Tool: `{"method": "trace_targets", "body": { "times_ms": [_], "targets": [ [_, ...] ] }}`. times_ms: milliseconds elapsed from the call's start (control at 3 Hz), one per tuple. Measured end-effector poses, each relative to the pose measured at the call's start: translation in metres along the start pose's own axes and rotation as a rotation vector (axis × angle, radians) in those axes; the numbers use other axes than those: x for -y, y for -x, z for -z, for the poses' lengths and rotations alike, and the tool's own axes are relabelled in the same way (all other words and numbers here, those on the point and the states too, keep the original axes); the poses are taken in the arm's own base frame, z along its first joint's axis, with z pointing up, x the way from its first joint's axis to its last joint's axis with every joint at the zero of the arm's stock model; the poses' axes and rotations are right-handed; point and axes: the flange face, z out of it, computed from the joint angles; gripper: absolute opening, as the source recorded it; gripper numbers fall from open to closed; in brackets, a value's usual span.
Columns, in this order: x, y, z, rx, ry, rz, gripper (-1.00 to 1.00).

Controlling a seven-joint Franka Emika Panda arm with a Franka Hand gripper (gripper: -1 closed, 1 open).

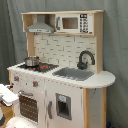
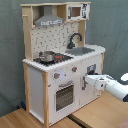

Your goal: Play with the kitchen

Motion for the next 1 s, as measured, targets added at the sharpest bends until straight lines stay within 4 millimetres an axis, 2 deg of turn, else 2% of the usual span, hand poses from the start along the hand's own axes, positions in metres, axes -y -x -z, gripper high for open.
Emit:
{"method": "trace_targets", "body": {
  "times_ms": [333, 667, 1000],
  "targets": [
    [-0.016, -0.012, 0.039, -0.051, 0.028, -0.067, 1.00],
    [-0.032, -0.028, 0.052, -0.066, 0.031, -0.159, 1.00],
    [-0.044, -0.041, 0.042, -0.056, 0.028, -0.237, 1.00]
  ]
}}
